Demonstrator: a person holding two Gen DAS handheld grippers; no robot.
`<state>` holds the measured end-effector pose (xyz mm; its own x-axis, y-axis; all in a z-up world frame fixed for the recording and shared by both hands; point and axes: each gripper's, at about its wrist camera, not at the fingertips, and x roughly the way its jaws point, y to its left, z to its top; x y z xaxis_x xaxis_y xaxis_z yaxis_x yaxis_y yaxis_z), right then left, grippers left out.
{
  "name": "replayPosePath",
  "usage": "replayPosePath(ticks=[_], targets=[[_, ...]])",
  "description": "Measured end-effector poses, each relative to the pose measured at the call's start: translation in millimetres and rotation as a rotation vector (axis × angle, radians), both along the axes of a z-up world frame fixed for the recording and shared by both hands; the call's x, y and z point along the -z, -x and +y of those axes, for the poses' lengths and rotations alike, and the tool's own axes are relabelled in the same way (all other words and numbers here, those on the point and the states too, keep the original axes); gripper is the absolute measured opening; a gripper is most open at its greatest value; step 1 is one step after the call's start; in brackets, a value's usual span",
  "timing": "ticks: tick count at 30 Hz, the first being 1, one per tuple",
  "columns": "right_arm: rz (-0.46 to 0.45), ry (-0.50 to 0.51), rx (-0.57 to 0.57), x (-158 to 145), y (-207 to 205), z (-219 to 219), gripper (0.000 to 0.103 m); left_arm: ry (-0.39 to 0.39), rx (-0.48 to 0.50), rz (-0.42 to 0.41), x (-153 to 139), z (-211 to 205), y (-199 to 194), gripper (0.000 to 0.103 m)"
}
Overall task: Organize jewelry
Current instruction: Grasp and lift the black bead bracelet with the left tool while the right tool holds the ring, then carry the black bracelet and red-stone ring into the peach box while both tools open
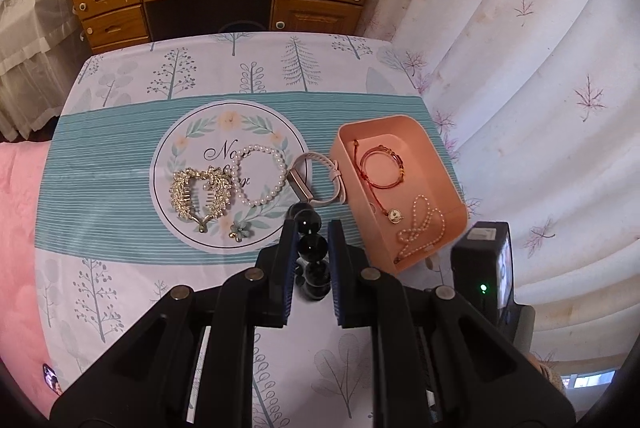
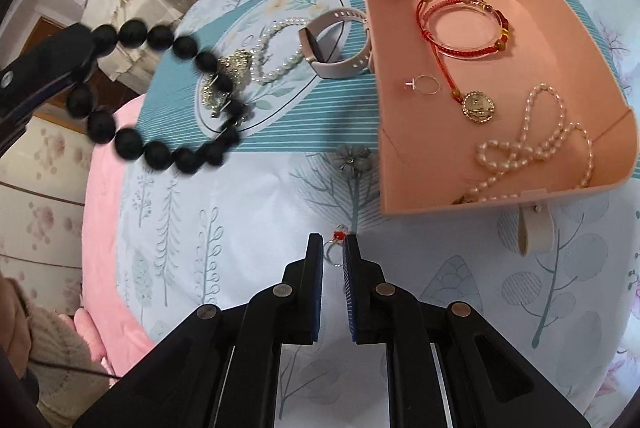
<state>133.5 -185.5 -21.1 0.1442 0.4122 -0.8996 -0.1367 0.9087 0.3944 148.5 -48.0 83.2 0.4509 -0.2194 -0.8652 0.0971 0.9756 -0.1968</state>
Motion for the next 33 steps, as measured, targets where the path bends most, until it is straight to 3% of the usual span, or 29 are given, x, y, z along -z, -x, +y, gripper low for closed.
replayPosePath(ticks=[6, 10, 19, 21, 23, 29, 33], targets=[[0.011, 0.026, 0.018, 6, -6, 7, 0.012, 0.013, 0.0, 0.003, 2, 4, 2, 0.012], [0.007, 0.075, 0.03, 9, -10, 15, 0.019, 0.018, 0.004, 0.008, 5, 5, 3, 0.012], [-0.068, 0.182, -0.011, 5, -4, 35, 0.018, 0.03, 0.003, 0.013, 7, 9, 5, 0.012], [-0.064, 0.186, -0.013, 5, -4, 38, 0.017, 0.035, 0.002, 0.014, 7, 10, 4, 0.012], [-0.062, 0.19, -0.012, 5, -3, 38, 0.009, 0.04, 0.001, 0.014, 6, 11, 5, 0.012], [-0.061, 0.16, 0.007, 6, -1, 33, 0.008, 0.046, -0.01, 0.012, 3, 12, 7, 0.012], [-0.084, 0.112, 0.029, -11, 8, 21, 0.008, 0.035, -0.006, -0.001, -4, 9, 10, 0.012]])
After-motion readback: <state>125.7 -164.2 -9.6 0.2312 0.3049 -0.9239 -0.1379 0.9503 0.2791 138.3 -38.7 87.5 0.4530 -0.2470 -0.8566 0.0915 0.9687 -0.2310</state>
